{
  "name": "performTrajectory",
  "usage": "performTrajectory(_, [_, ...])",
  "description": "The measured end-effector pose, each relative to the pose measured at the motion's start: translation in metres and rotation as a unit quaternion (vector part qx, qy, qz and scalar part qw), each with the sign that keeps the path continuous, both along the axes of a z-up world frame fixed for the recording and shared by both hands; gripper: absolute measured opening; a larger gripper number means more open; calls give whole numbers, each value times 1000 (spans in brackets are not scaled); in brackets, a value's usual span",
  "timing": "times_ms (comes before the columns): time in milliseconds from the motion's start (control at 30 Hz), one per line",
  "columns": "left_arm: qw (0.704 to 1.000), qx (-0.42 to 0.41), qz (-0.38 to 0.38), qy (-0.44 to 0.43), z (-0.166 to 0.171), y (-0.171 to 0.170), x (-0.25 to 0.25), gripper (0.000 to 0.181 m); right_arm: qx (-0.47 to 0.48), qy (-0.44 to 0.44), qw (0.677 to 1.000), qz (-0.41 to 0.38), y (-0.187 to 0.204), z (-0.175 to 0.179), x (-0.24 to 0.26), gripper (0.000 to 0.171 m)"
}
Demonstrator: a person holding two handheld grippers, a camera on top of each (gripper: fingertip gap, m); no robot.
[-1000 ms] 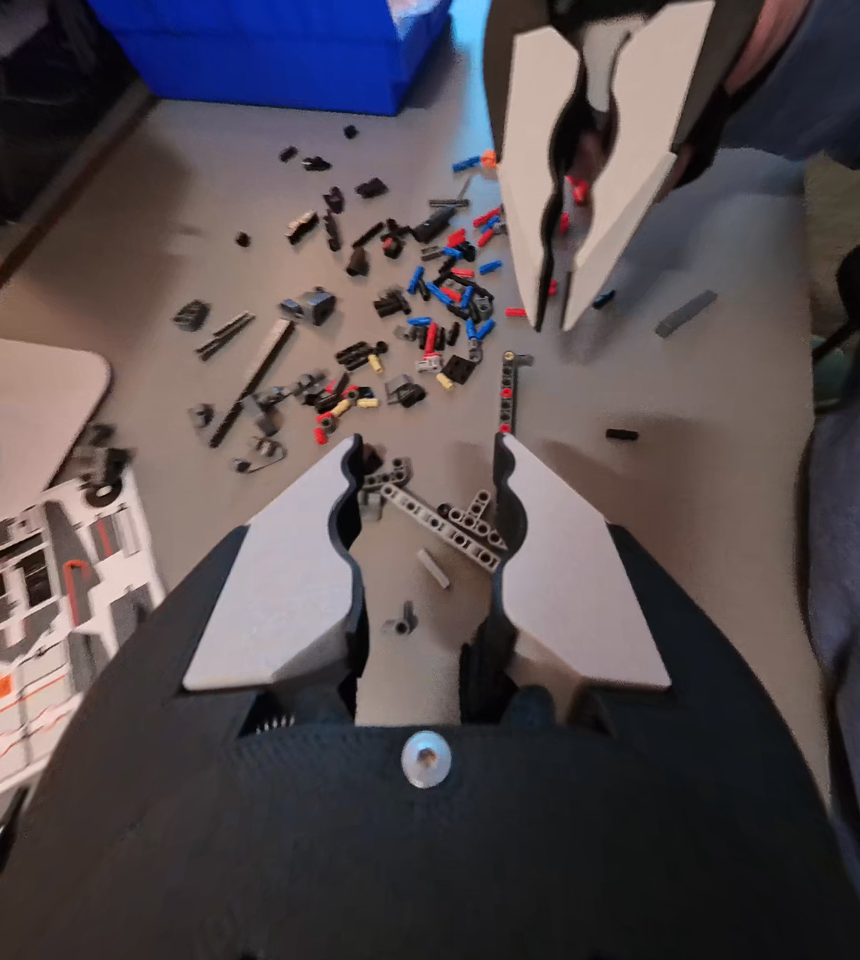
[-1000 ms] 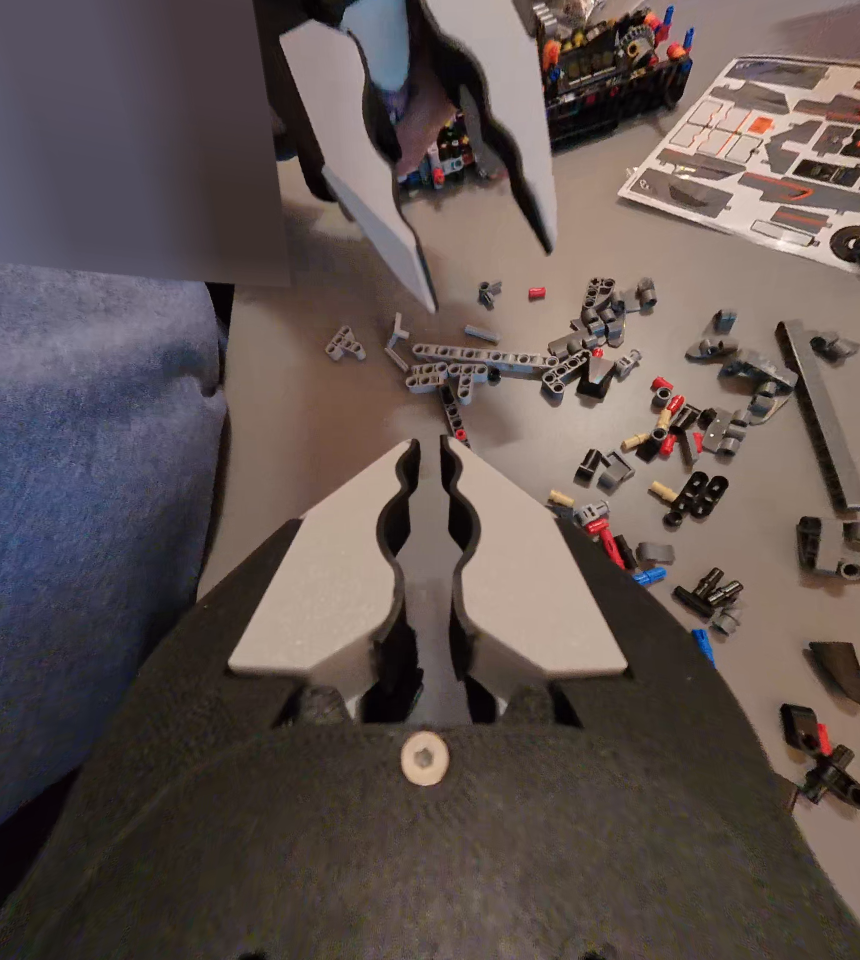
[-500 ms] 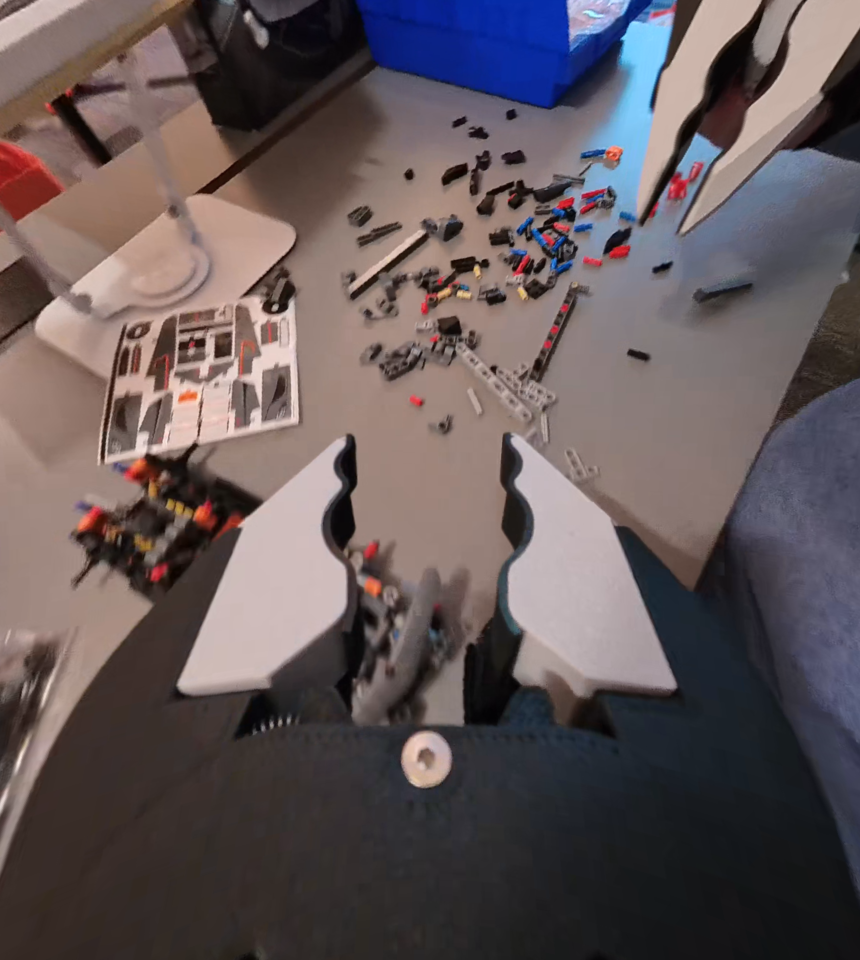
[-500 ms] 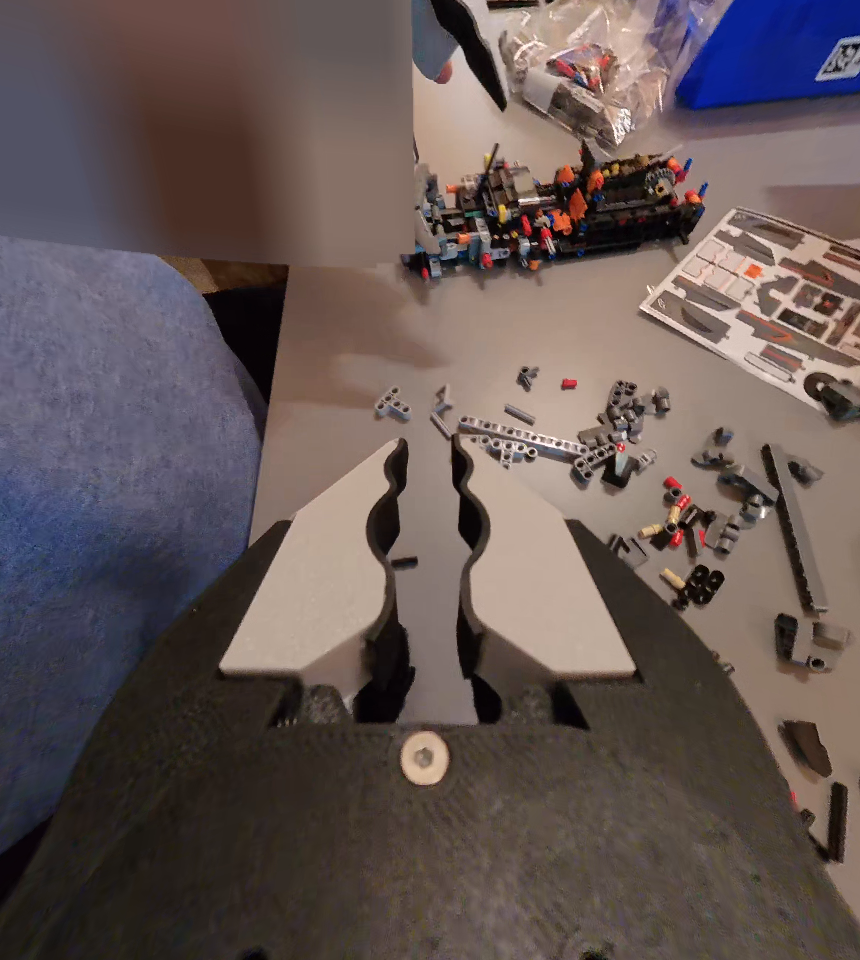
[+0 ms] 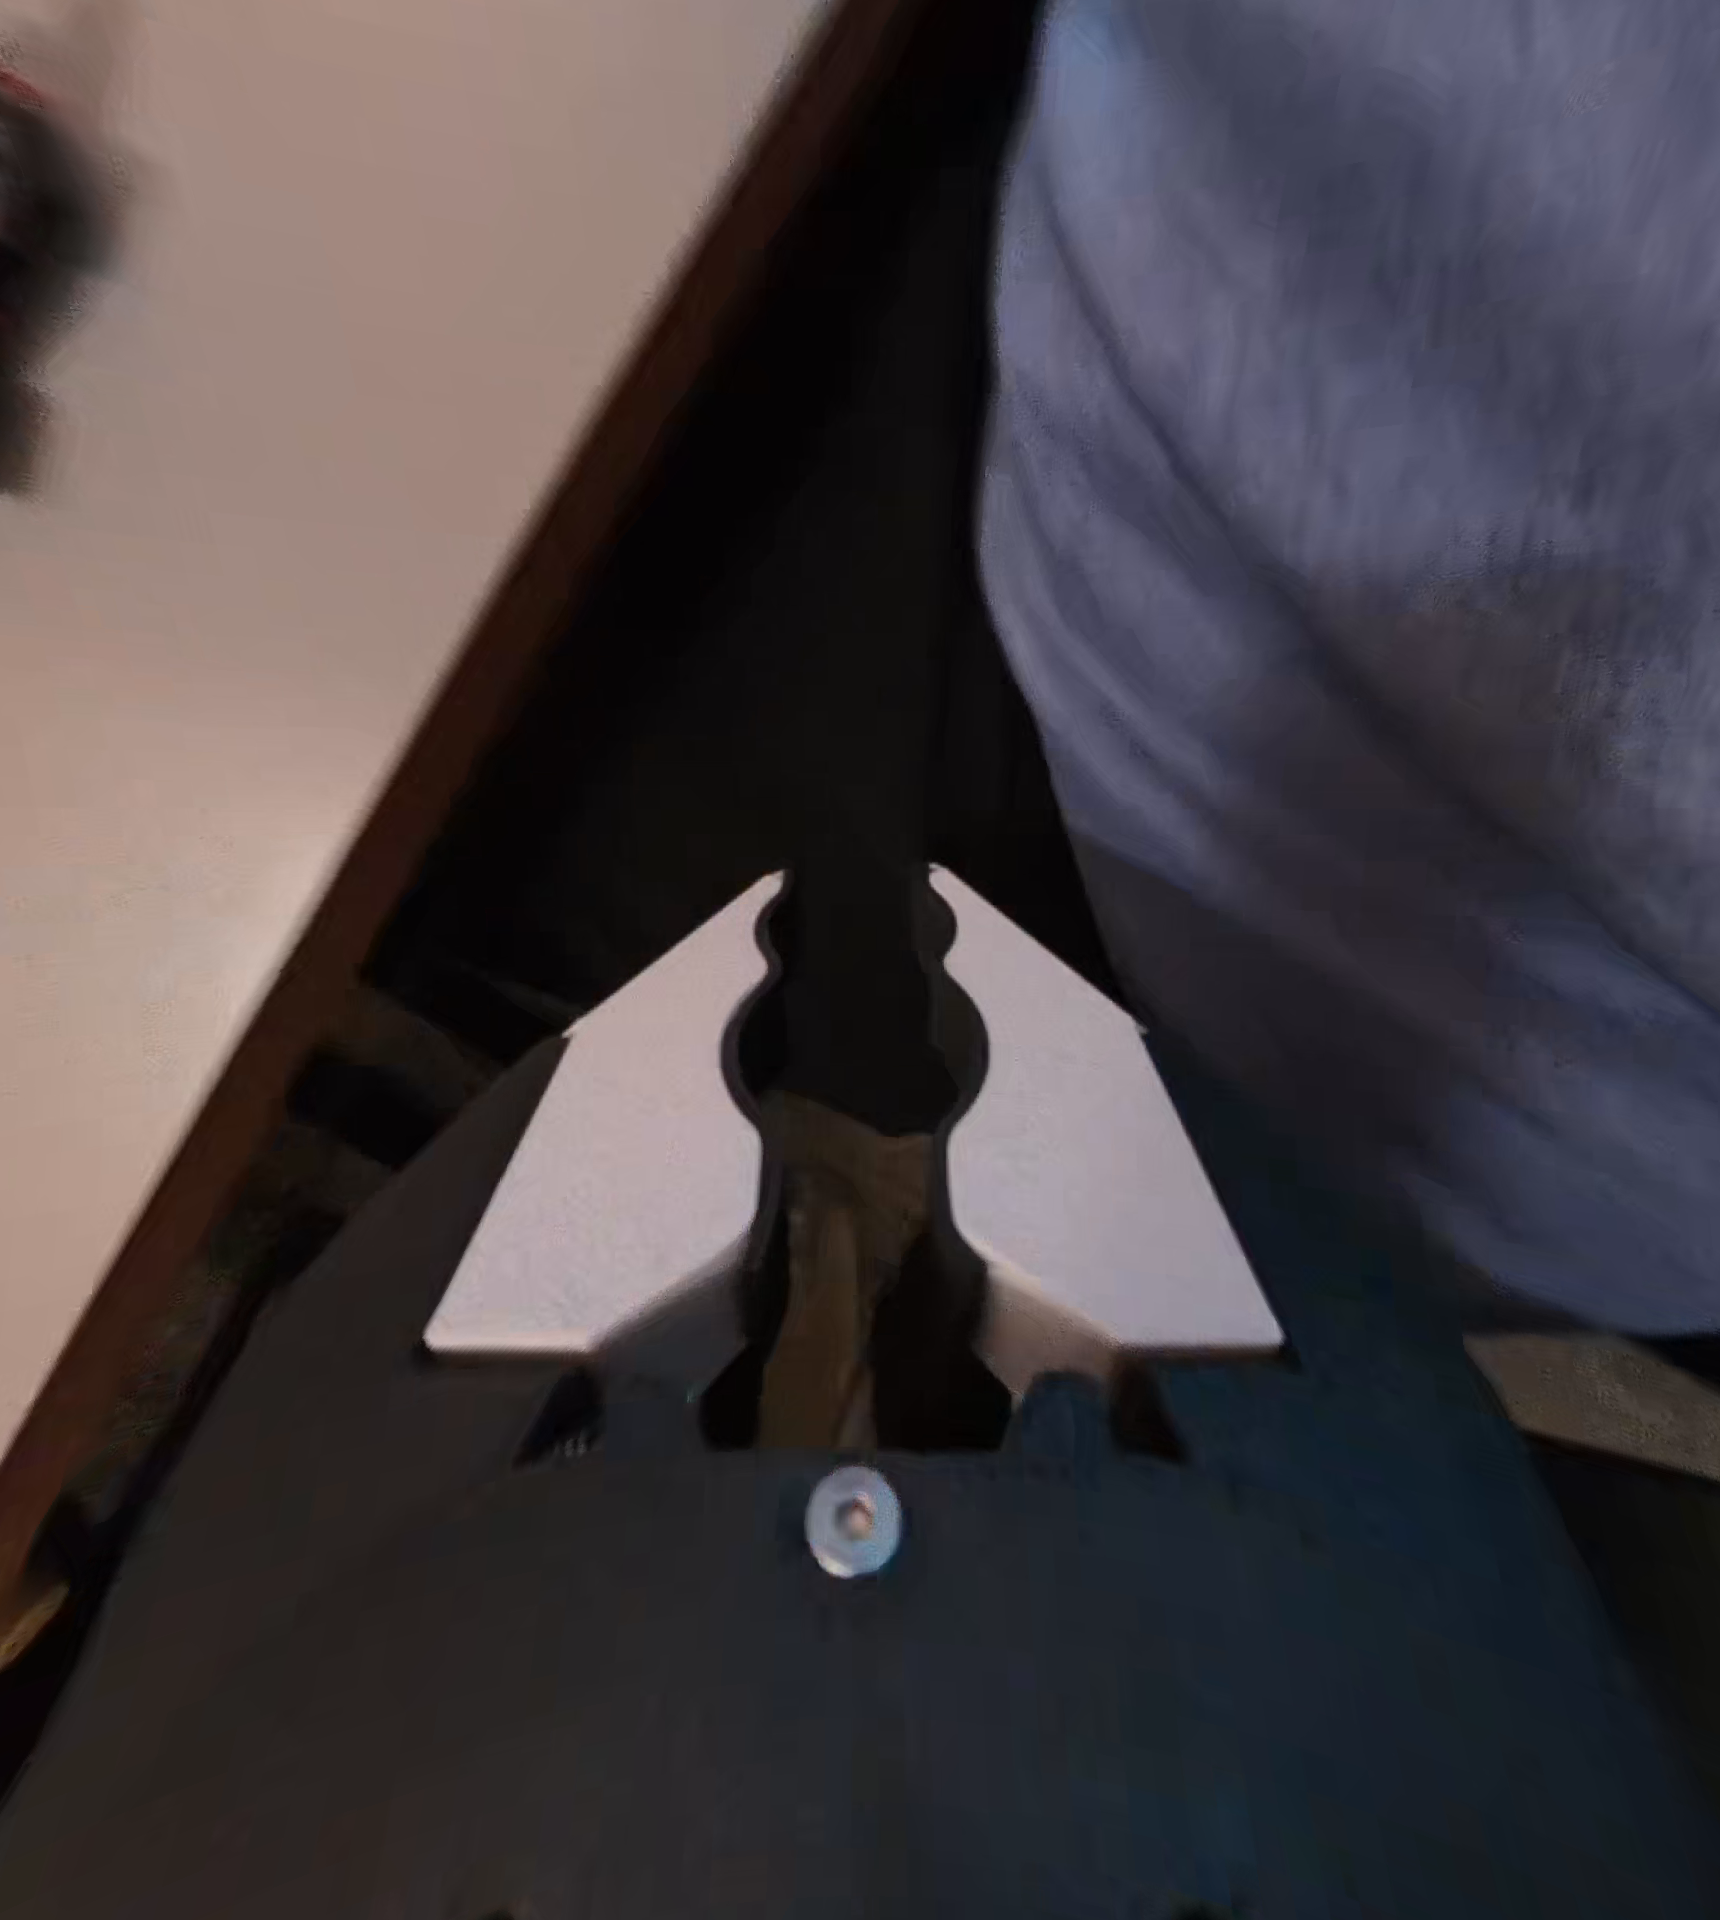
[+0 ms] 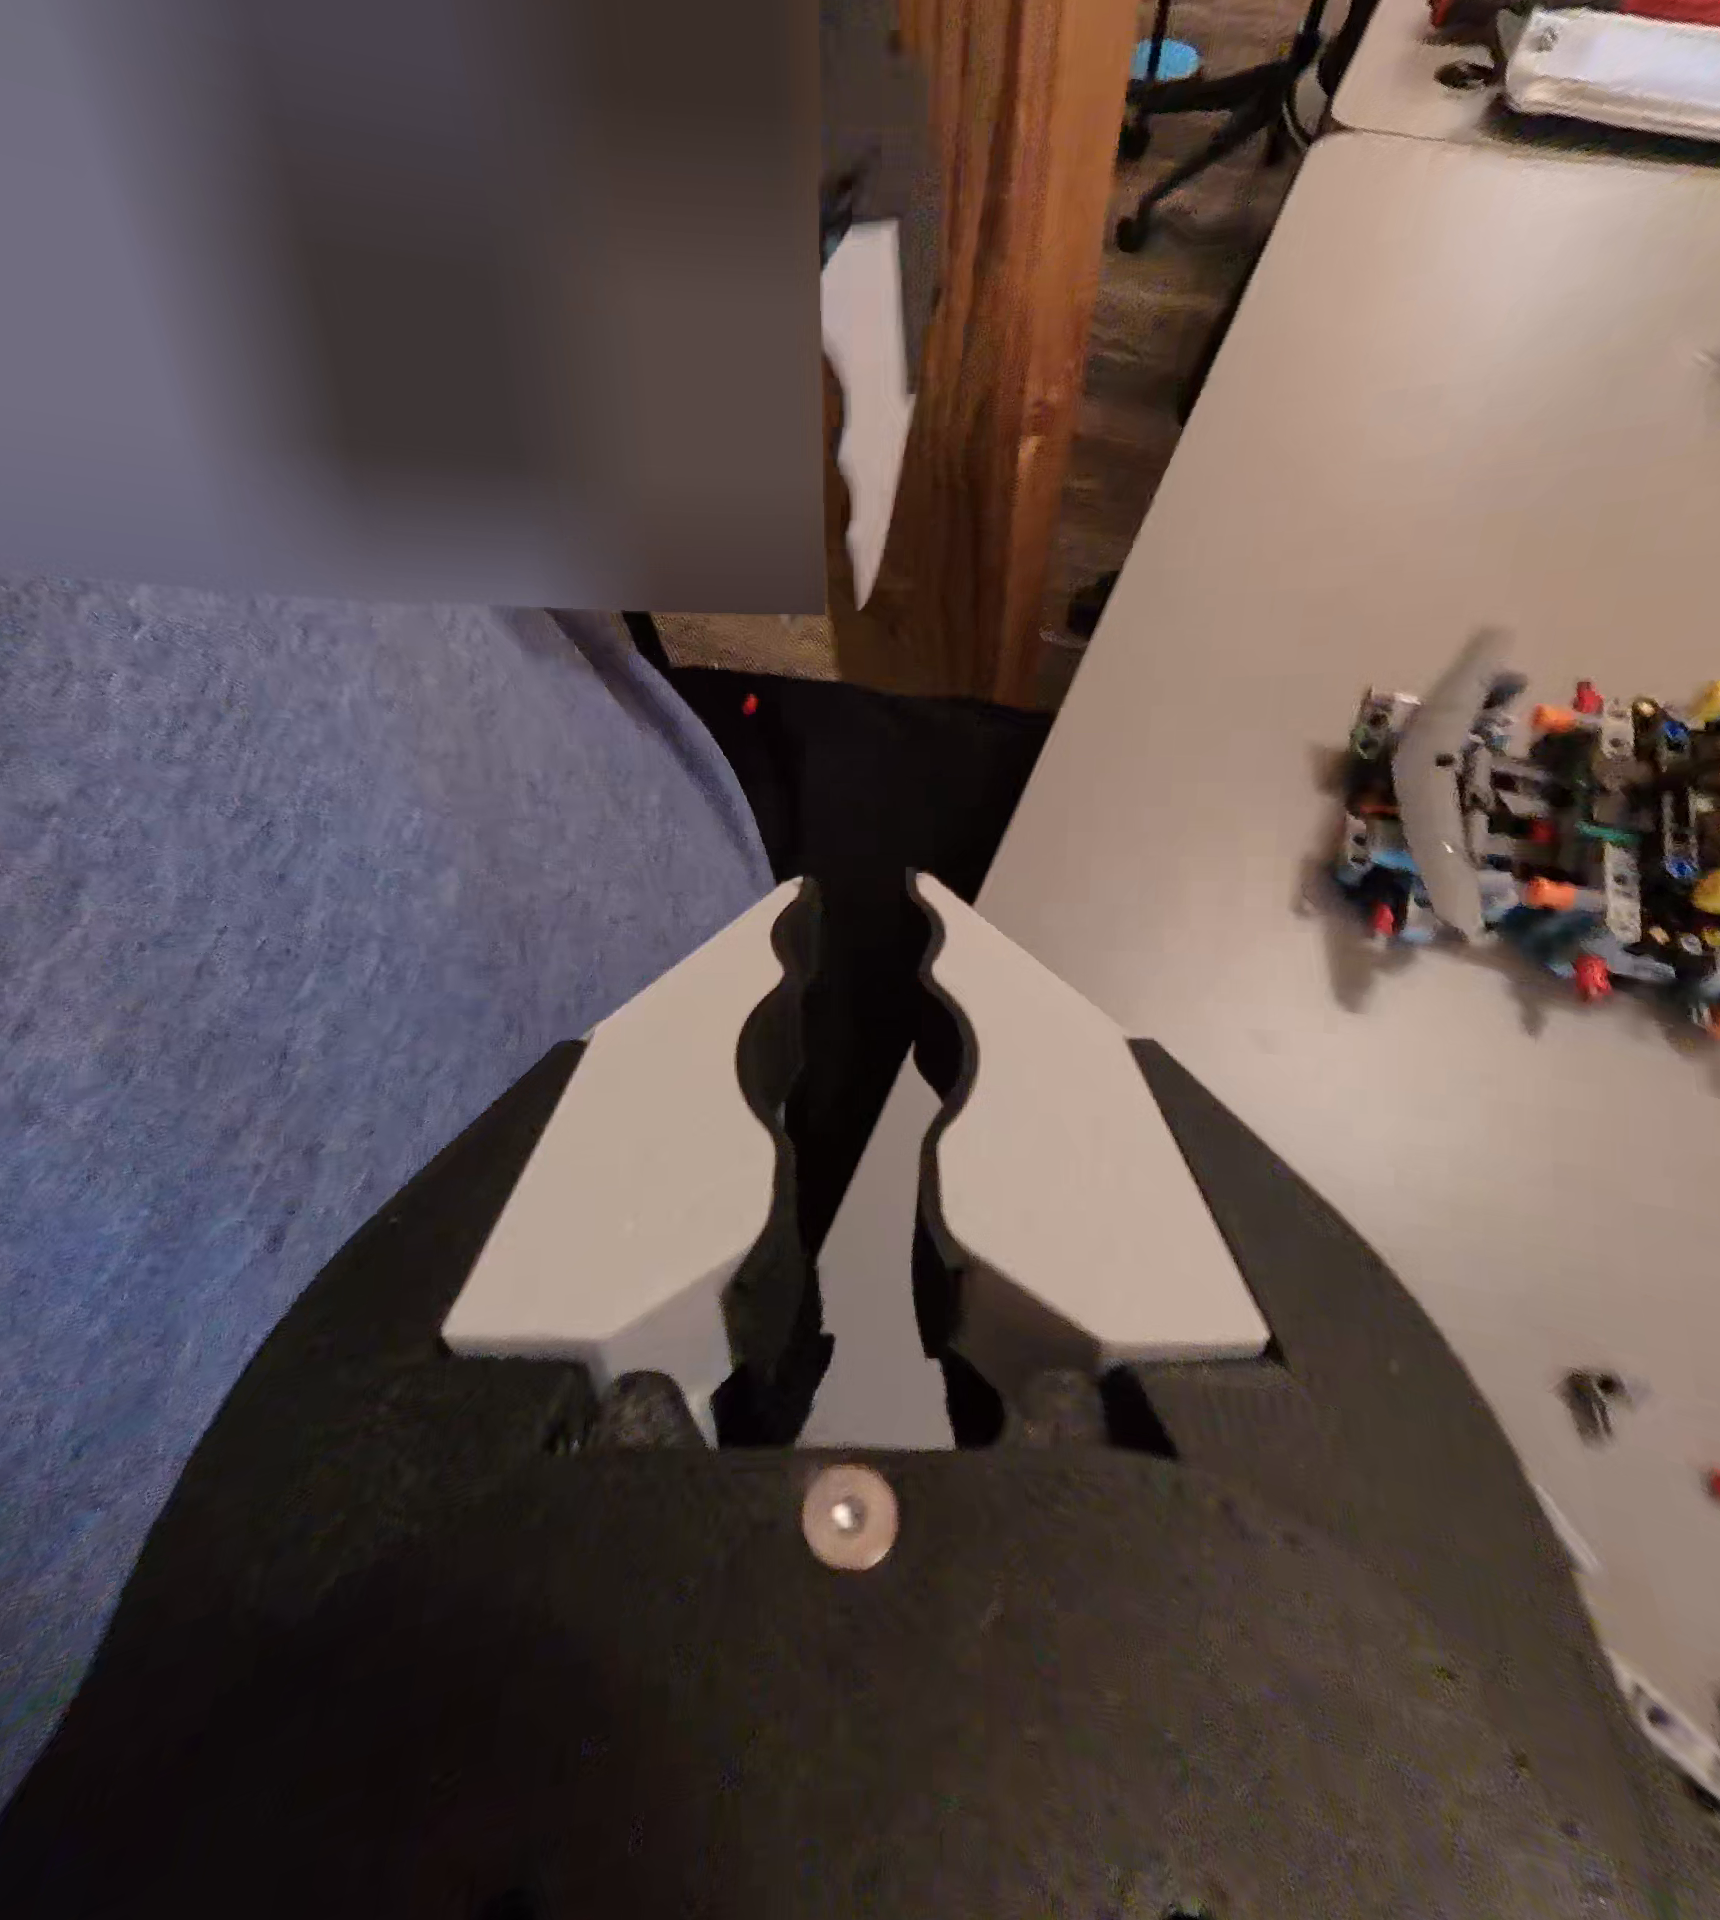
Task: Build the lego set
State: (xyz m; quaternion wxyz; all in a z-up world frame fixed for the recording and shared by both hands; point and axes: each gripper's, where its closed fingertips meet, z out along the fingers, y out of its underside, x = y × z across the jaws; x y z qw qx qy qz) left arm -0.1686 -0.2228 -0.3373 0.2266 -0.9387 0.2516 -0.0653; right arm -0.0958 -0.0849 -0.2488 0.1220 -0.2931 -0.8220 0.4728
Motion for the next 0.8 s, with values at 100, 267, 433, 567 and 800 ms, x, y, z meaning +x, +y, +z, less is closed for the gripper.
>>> performTrajectory(100, [998, -44, -33, 19, -18, -25, 19, 18, -30, 10, 1000, -4, -7, 4, -2, 12])
performTrajectory(267, [993, -87, -57, 55, -42, -37, 19, 14, -48, 17, 999, -11, -8, 3, 7, 10])
performTrajectory(433, [989, -116, -73, 64, -58, -38, 20, 9, -61, 28, 998, -18, -3, 9, 14, 9])
performTrajectory(567, [988, -122, -77, 48, -65, -36, 25, 7, -67, 33, 997, -21, 1, 10, 19, 8])
performTrajectory(800, [989, -125, -73, 35, -71, -36, 26, 4, -78, 43, 996, -25, 5, 16, 22, 7])
